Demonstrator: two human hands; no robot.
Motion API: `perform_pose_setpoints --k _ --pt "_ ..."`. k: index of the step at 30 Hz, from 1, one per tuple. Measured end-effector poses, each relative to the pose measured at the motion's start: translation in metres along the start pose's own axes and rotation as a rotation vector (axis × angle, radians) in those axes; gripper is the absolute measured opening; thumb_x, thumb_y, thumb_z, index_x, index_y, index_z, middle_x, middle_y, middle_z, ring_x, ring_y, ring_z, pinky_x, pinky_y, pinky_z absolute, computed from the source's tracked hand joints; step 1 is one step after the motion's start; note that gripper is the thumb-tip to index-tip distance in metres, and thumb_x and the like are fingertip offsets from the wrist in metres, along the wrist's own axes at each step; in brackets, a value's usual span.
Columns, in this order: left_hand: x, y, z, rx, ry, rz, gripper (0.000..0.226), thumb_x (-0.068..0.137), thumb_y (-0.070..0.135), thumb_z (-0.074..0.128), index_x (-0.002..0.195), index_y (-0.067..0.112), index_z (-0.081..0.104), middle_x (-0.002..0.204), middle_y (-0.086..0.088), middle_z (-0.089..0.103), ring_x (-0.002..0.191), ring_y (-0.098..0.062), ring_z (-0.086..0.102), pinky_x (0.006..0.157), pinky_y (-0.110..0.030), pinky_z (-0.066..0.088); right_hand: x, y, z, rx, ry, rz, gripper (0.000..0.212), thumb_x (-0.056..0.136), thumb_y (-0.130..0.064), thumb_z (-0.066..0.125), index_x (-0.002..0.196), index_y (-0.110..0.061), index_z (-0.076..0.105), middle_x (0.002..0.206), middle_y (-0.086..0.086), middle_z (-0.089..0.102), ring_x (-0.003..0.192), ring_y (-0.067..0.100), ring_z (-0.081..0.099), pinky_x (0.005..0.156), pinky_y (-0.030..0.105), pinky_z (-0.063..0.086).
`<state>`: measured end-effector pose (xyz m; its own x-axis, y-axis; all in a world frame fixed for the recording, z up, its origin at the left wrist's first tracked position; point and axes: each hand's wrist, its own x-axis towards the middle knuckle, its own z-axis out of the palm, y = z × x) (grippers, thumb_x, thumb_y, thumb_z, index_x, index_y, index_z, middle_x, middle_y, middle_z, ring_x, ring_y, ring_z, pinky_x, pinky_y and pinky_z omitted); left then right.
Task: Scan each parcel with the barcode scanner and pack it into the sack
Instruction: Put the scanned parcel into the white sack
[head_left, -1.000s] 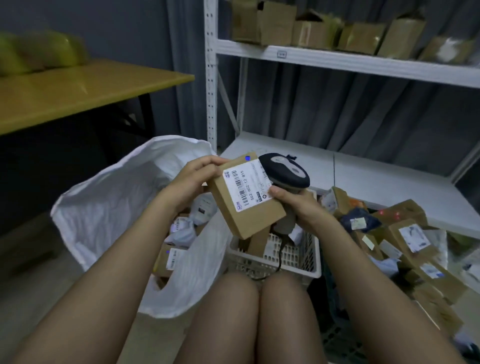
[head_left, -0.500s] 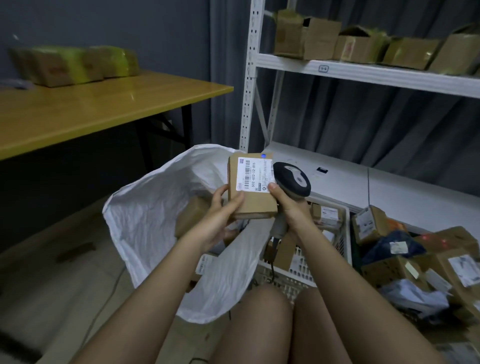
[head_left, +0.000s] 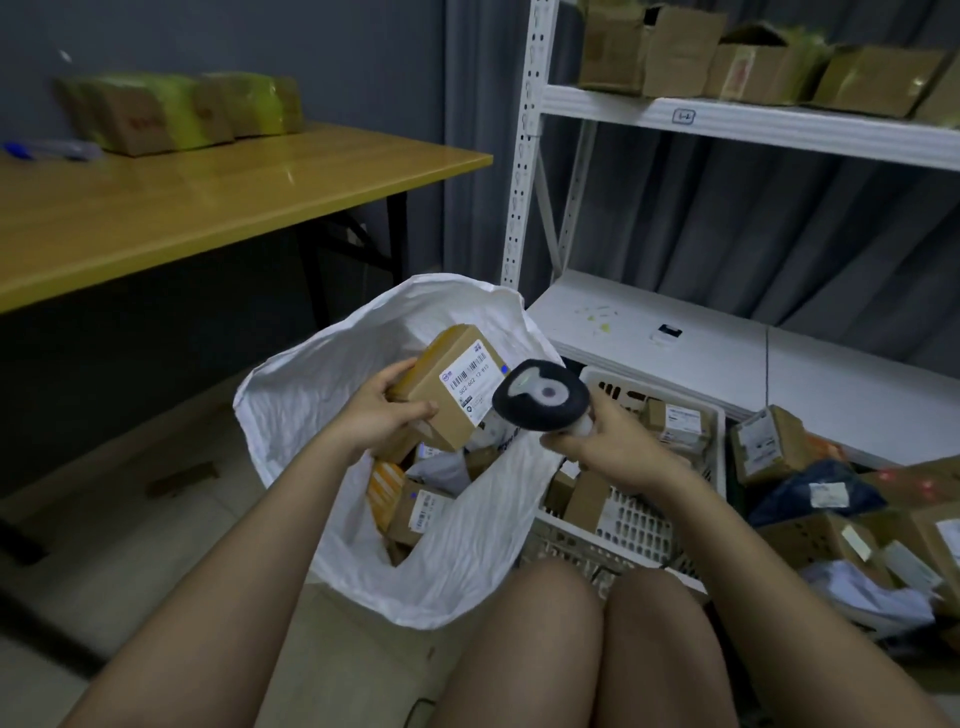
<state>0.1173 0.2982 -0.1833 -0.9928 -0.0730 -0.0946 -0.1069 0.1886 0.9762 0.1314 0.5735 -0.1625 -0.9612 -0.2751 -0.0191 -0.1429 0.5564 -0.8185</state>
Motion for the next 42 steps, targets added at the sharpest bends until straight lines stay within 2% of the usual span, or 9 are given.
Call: perform_pose_setpoints --k 5,10,15,22,27,31,36,39,42 --pt "0.004 -0.01 -0.002 0.033 0.012 -0.031 0.075 0.08 0.014 0.076 0.145 0.027 0.04 0.12 0.002 0.053 0.109 -0.016 0.055 0.099 -0.039 0.049 -0.014 0.004 0.009 0.018 0.023 -0.024 0.018 0.083 -0.012 0.066 0.098 -0.02 0.059 0.08 0.002 0.062 0.066 0.016 0.057 0.063 0.035 0.046" --pt "0.004 -0.014 -0.002 0.048 0.006 -0.028 0.075 0.08 0.016 0.076 0.144 0.03 0.039 0.128 0.0 0.05 0.113 -0.019 0.054 0.097 -0.039 0.05 -0.022 0.0 0.011 0.079 0.073 -0.026 0.018 0.082 -0.016 0.076 0.09 -0.024 0.062 0.067 -0.017 0.063 0.061 -0.002 0.057 0.056 0.017 0.045" --pt "0.004 -0.016 -0.002 0.07 0.007 -0.038 0.076 0.08 0.02 0.077 0.143 0.034 0.039 0.126 0.001 0.049 0.117 -0.022 0.053 0.101 -0.045 0.048 -0.026 0.002 0.011 0.02 0.166 0.023 0.022 0.081 -0.016 0.075 0.096 -0.003 0.064 0.079 0.018 0.067 0.06 0.015 0.056 0.057 0.028 0.046" --pt "0.004 -0.015 -0.001 0.069 -0.004 -0.043 0.075 0.081 0.018 0.075 0.145 0.031 0.037 0.125 0.0 0.048 0.116 -0.022 0.053 0.1 -0.044 0.049 -0.027 0.003 0.007 0.004 0.155 0.022 0.024 0.081 -0.014 0.074 0.096 0.0 0.063 0.073 0.016 0.064 0.052 0.008 0.05 0.05 0.019 0.042" --pt "0.002 -0.018 -0.004 0.026 0.003 -0.038 0.072 0.082 0.015 0.074 0.144 0.031 0.039 0.12 0.003 0.051 0.116 -0.021 0.054 0.099 -0.042 0.05 -0.025 0.001 0.009 0.064 0.139 0.035 0.019 0.08 -0.014 0.076 0.093 -0.01 0.063 0.065 -0.004 0.057 0.05 0.001 0.05 0.049 0.016 0.042" --pt "-0.001 -0.031 -0.006 -0.058 0.076 -0.07 0.07 0.084 0.013 0.072 0.144 0.024 0.039 0.112 0.004 0.057 0.103 -0.016 0.06 0.085 -0.031 0.053 -0.021 0.003 0.014 0.204 0.187 0.058 0.024 0.083 -0.015 0.075 0.087 -0.026 0.054 0.069 -0.007 0.055 0.06 0.006 0.052 0.054 0.02 0.041" --pt "0.006 -0.068 -0.007 -0.08 0.234 -0.232 0.063 0.084 0.014 0.072 0.139 0.013 0.04 0.118 -0.009 0.056 0.096 -0.023 0.06 0.068 -0.027 0.052 -0.009 0.015 0.017 0.301 0.281 0.094 0.023 0.085 -0.01 0.072 0.1 -0.013 0.055 0.073 -0.005 0.055 0.063 0.006 0.052 0.053 0.016 0.042" --pt "0.022 -0.097 -0.004 -0.016 0.27 -0.365 0.065 0.082 0.017 0.074 0.137 0.009 0.039 0.122 -0.015 0.058 0.094 -0.026 0.062 0.079 -0.035 0.054 0.003 0.03 0.018 0.296 0.336 0.14 0.025 0.084 -0.013 0.073 0.103 -0.008 0.058 0.074 -0.003 0.057 0.064 0.01 0.053 0.058 0.026 0.042" --pt "0.046 -0.119 0.002 0.052 0.266 -0.516 0.066 0.08 0.02 0.075 0.134 0.005 0.04 0.122 -0.018 0.058 0.099 -0.03 0.063 0.088 -0.041 0.054 0.013 0.047 0.015 0.284 0.372 0.16 0.017 0.084 -0.013 0.071 0.09 -0.008 0.055 0.066 -0.002 0.055 0.059 0.011 0.051 0.058 0.028 0.041"
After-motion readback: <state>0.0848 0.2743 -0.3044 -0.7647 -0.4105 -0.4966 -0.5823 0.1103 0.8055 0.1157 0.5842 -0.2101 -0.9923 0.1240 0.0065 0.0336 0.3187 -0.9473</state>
